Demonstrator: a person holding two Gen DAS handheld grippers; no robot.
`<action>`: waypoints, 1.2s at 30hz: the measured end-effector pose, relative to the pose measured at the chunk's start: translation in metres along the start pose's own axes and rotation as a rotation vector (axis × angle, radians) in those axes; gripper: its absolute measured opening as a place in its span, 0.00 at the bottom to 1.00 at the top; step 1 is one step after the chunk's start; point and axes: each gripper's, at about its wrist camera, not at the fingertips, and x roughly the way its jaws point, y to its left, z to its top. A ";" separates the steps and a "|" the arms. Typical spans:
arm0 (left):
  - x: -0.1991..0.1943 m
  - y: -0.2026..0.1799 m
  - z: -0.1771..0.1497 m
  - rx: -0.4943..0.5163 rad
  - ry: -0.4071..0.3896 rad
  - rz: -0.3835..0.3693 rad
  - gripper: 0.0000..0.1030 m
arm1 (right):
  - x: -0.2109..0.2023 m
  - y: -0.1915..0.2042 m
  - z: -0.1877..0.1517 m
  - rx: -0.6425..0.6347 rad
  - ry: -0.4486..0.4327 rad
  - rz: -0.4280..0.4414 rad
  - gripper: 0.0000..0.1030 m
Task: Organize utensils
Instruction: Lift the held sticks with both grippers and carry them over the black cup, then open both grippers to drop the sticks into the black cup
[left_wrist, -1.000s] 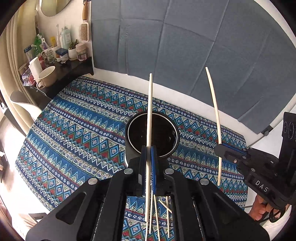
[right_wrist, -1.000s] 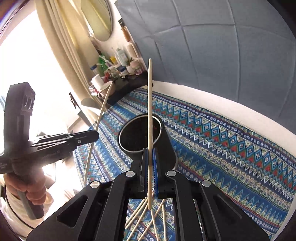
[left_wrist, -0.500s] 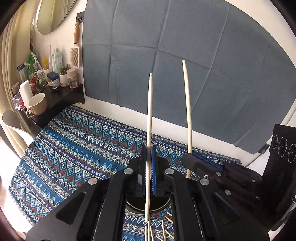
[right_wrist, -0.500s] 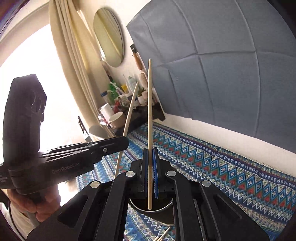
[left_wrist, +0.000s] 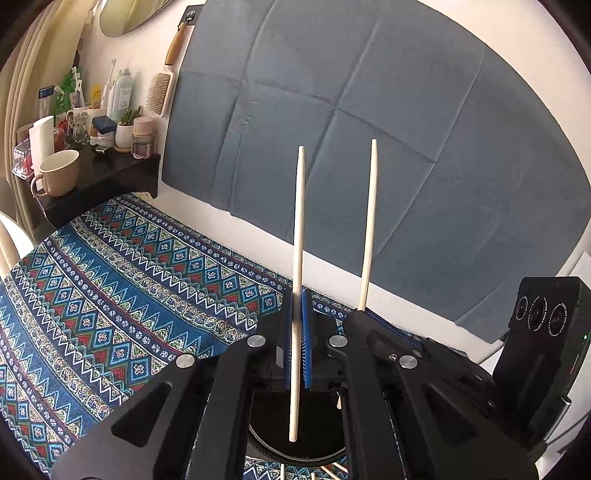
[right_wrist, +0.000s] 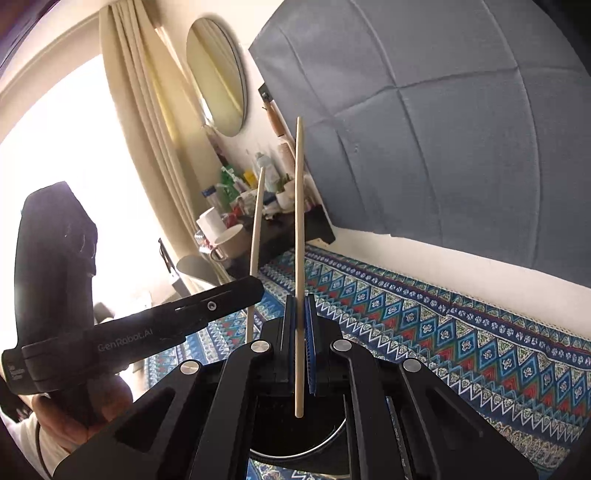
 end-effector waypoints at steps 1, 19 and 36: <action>0.002 0.001 -0.004 -0.002 0.005 -0.004 0.05 | 0.002 -0.001 -0.005 -0.004 0.011 -0.007 0.05; -0.004 -0.016 -0.060 0.163 0.083 0.042 0.05 | -0.011 0.012 -0.042 -0.122 0.127 -0.089 0.08; -0.038 -0.016 -0.069 0.154 0.123 0.098 0.24 | -0.054 0.025 -0.040 -0.121 0.105 -0.165 0.40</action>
